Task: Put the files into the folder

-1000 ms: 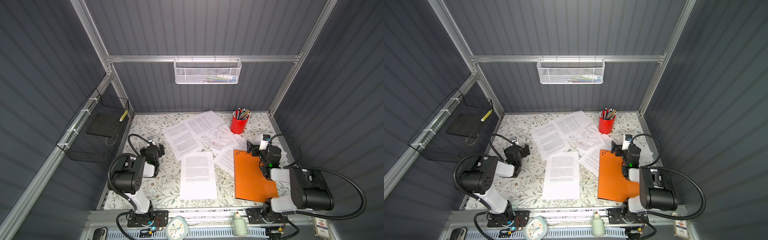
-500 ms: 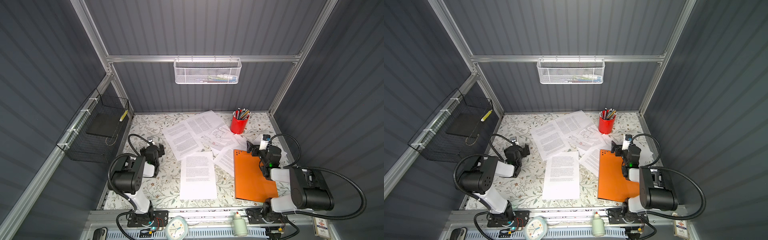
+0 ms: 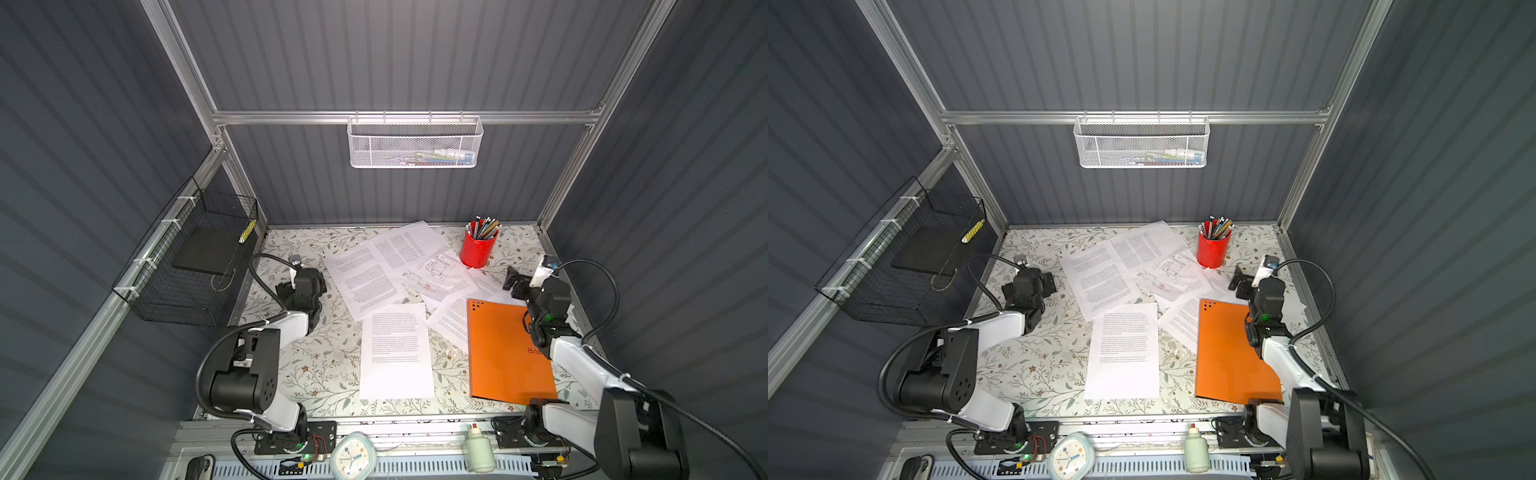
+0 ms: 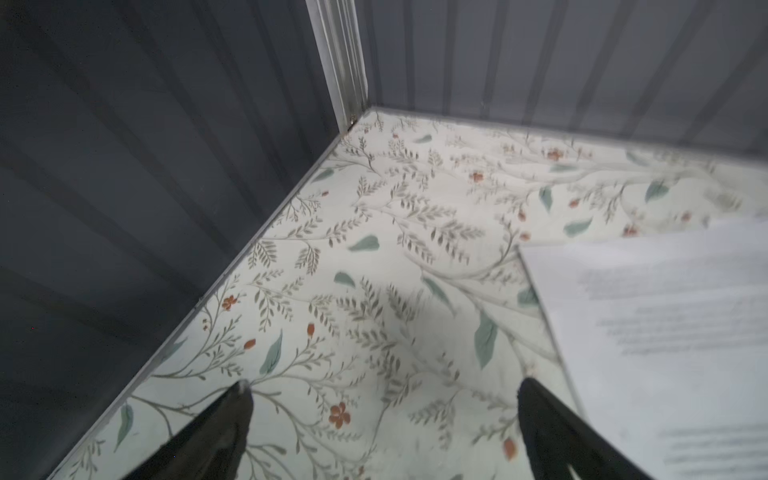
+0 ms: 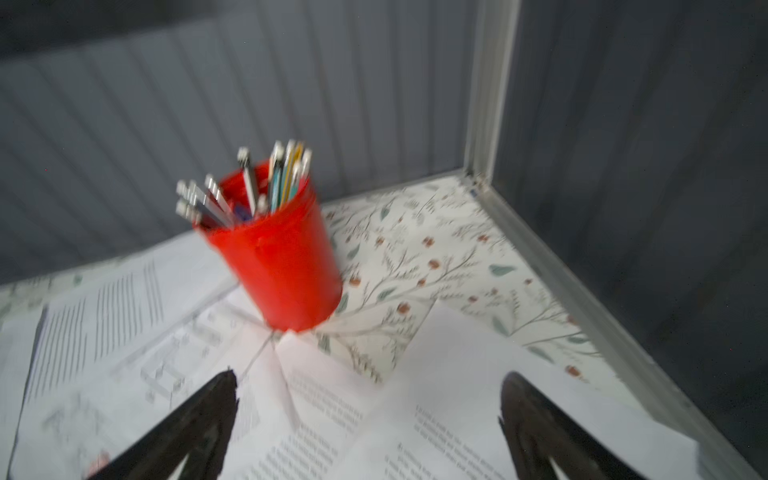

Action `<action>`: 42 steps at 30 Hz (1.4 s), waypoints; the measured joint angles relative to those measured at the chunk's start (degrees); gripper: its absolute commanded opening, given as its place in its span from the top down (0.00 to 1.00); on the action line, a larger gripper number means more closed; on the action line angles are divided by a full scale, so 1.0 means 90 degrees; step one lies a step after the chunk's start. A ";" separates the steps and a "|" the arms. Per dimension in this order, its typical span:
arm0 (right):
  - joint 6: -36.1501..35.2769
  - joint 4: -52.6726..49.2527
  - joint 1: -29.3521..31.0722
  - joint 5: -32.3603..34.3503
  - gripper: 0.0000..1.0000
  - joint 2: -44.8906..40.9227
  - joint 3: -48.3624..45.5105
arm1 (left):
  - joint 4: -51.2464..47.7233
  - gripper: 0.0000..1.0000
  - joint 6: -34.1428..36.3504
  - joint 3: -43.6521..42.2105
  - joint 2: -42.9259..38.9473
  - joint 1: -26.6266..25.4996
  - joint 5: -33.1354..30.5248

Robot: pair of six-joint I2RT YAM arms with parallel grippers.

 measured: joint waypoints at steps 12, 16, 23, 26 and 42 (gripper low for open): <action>0.2511 -0.3339 -0.1967 -0.1280 0.01 -0.0945 -0.0187 | -0.3126 0.00 -0.0996 0.2001 0.0622 -0.2623 0.4092; 0.2905 -0.3672 -0.2820 -0.2101 0.01 -0.0855 -0.0704 | -0.3444 0.00 -0.0998 0.2397 0.1375 -0.3568 0.5294; 0.3317 -0.3674 -0.3704 -0.3349 0.01 -0.0231 -0.1047 | -0.3631 0.00 -0.1205 0.3286 0.2501 -0.4573 0.6334; 0.3385 -0.3679 -0.3937 -0.3655 0.01 -0.0041 -0.1100 | -0.3633 0.00 -0.1336 0.3565 0.2861 -0.4748 0.6470; 0.3189 -0.3939 -0.4184 -0.4410 0.01 0.0272 -0.0945 | -0.3694 0.03 -0.2086 0.4971 0.4189 -0.5394 0.6606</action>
